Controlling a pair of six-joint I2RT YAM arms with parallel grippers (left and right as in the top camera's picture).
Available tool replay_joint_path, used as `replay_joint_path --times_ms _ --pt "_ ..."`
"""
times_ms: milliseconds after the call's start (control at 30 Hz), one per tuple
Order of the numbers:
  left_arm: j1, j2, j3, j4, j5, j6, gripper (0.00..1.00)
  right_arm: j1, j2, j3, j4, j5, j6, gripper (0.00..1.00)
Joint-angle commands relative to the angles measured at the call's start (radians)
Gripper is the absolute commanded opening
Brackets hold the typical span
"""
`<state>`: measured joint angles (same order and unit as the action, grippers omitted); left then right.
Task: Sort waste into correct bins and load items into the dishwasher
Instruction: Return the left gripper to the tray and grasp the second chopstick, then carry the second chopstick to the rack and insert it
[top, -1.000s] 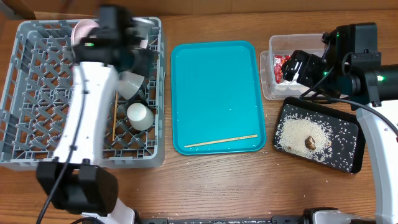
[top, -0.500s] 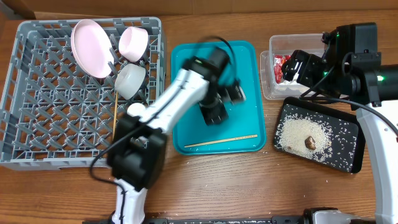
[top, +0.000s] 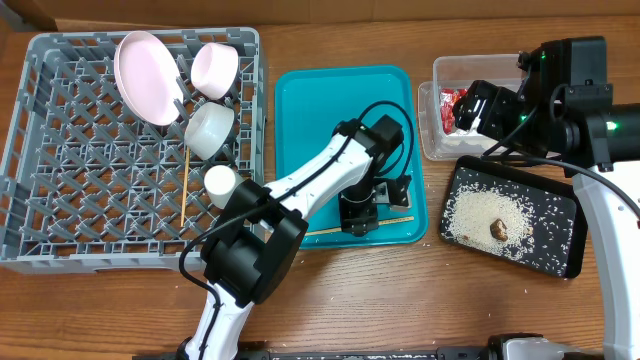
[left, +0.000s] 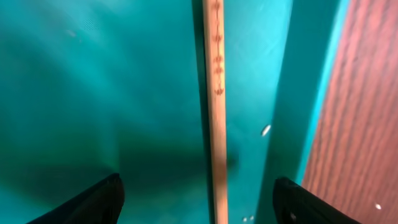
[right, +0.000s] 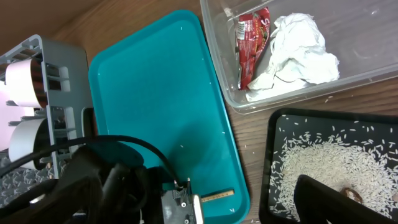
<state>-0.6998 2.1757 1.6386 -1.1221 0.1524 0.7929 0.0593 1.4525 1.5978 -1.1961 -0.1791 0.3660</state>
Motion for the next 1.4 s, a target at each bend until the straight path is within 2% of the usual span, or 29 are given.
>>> replay_joint_path --times_ms 0,167,267,300,400,567,633,667,800,900,1067,1133,1367 --pt "0.002 0.018 -0.056 0.037 -0.011 0.011 0.78 -0.003 0.005 0.012 0.005 -0.002 0.000 1.00" --pt "-0.010 0.019 -0.121 0.091 -0.055 0.011 0.77 -0.003 0.005 0.012 0.005 -0.001 0.000 1.00" --pt "-0.017 0.020 -0.139 0.141 -0.104 -0.039 0.63 -0.003 0.005 0.012 0.005 -0.001 0.000 1.00" --pt "-0.019 0.020 -0.141 0.167 -0.147 -0.079 0.53 -0.003 0.005 0.012 0.005 -0.002 0.000 1.00" --pt "-0.019 0.020 -0.143 0.192 -0.195 -0.111 0.36 -0.003 0.005 0.012 0.005 -0.002 0.000 1.00" --pt "-0.019 0.020 -0.144 0.223 -0.204 -0.122 0.20 -0.003 0.005 0.012 0.005 -0.002 0.000 1.00" --pt "-0.019 0.020 -0.144 0.242 -0.214 -0.141 0.07 -0.003 0.005 0.012 0.005 -0.002 0.000 1.00" --pt "-0.017 0.020 -0.144 0.255 -0.221 -0.155 0.04 -0.003 0.005 0.012 0.005 -0.002 0.000 1.00" --pt "-0.003 0.019 -0.135 0.286 -0.295 -0.239 0.04 -0.003 0.005 0.012 0.005 -0.002 0.000 1.00" --pt "0.017 0.015 -0.089 0.244 -0.355 -0.311 0.04 -0.003 0.005 0.012 0.005 -0.002 0.000 1.00" --pt "0.106 -0.034 0.032 0.186 -0.294 -0.449 0.04 -0.003 0.005 0.012 0.005 -0.001 0.000 1.00" --pt "0.192 -0.073 0.119 0.154 -0.251 -0.560 0.04 -0.003 0.005 0.012 0.005 -0.001 0.000 1.00" --pt "0.374 -0.187 0.352 0.003 -0.262 -0.907 0.04 -0.003 0.005 0.012 0.005 -0.002 0.000 1.00"
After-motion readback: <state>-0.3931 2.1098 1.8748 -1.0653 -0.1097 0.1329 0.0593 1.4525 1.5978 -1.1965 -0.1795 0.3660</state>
